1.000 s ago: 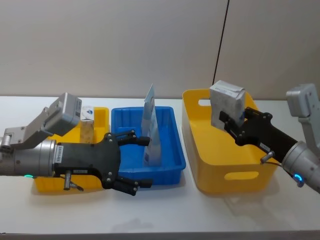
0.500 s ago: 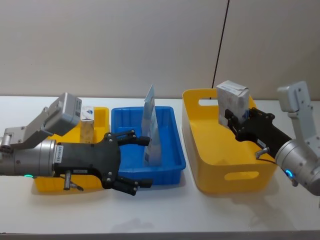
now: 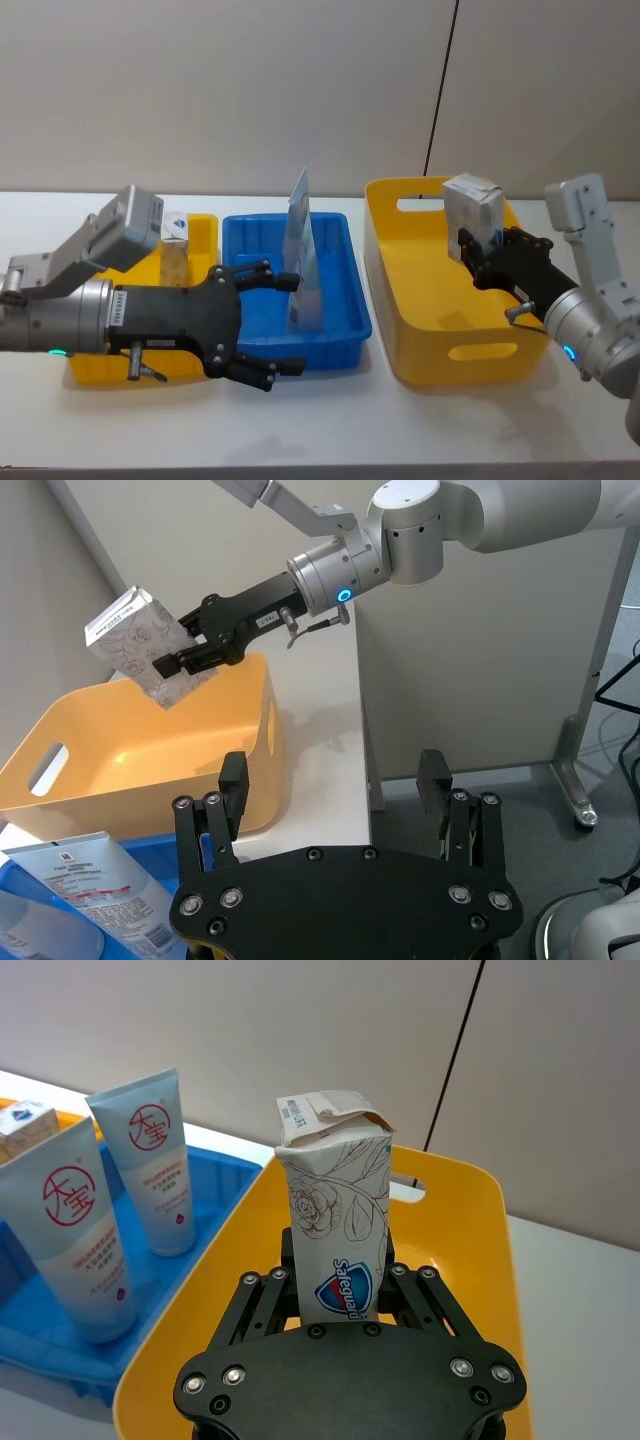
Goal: Bimanual collaborative sorting of washing and personal care products
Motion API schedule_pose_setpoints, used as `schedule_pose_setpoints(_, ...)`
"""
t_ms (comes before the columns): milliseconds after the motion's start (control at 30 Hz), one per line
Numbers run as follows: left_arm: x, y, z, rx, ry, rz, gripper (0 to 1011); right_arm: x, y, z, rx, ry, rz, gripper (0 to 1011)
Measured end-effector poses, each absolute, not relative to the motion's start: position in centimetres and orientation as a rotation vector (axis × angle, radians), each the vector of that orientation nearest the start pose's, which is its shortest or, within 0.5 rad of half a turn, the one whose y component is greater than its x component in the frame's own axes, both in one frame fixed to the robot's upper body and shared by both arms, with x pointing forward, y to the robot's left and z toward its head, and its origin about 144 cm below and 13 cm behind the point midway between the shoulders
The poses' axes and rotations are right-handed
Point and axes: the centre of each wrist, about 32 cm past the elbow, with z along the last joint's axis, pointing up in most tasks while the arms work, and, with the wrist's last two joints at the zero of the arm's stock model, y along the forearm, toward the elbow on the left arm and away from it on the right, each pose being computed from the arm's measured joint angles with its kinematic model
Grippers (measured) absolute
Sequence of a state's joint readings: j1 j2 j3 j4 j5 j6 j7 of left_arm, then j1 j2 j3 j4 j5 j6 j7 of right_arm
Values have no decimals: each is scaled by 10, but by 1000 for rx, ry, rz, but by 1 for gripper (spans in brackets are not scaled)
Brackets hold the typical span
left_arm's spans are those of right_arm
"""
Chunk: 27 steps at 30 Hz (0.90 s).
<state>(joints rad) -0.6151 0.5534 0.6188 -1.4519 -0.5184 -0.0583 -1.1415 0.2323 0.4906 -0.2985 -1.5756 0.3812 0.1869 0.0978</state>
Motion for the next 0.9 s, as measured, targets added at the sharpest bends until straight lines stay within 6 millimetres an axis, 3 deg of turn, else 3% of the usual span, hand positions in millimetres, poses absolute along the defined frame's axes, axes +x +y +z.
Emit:
schedule_pose_setpoints(367, 570, 244, 1280, 139, -280, -7, 1003, 508, -281, 1208, -199, -53, -1251, 357)
schedule_pose_setpoints(900, 570, 244, 1280, 139, -280, -7, 1002, 508, -280, 1207, -207, -52, -1264, 860)
